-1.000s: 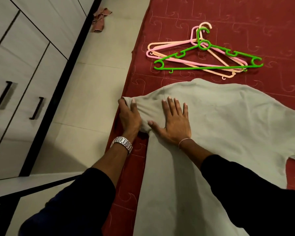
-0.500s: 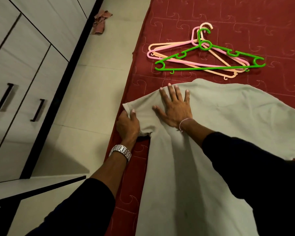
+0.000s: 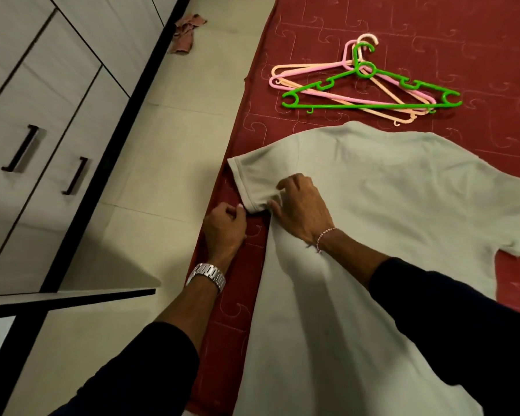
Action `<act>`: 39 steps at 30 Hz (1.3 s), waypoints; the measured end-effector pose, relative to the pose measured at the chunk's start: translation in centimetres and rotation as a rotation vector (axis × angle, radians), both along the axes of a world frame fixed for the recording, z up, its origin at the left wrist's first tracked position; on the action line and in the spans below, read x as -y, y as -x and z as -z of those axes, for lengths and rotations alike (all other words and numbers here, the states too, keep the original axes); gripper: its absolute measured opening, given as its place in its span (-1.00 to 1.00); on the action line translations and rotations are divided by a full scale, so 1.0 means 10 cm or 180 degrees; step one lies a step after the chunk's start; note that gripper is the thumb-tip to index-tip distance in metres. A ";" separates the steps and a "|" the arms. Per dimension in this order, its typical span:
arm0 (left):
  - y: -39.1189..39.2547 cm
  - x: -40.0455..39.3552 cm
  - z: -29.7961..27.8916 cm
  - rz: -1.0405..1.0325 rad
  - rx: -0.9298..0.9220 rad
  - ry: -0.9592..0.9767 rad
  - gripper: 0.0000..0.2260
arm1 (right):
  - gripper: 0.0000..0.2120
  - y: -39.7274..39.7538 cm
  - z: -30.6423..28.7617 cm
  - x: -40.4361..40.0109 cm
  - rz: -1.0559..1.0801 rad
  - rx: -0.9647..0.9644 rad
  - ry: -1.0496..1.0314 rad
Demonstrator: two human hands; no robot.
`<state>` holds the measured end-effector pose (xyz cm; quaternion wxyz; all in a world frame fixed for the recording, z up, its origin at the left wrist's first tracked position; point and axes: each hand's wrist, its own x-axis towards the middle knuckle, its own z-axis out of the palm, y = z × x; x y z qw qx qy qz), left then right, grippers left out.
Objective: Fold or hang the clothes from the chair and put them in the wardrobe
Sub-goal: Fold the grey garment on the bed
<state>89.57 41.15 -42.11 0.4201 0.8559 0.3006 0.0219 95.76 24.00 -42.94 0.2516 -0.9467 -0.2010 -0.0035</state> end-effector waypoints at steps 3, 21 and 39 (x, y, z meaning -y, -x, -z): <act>0.37 0.00 -0.06 0.0505 -0.0385 0.0501 -0.75 | -0.74 0.33 -0.05 -0.04 -0.0233 -0.0284 0.0146; 2.16 -0.02 -0.29 0.1213 -0.1434 0.1450 -0.78 | -0.84 1.49 -0.29 -0.36 0.1108 -0.2300 -0.0198; 2.44 0.12 -0.44 0.1023 -0.1240 0.0785 -0.83 | -0.81 1.41 -0.36 -0.17 0.1372 -0.2671 -0.0904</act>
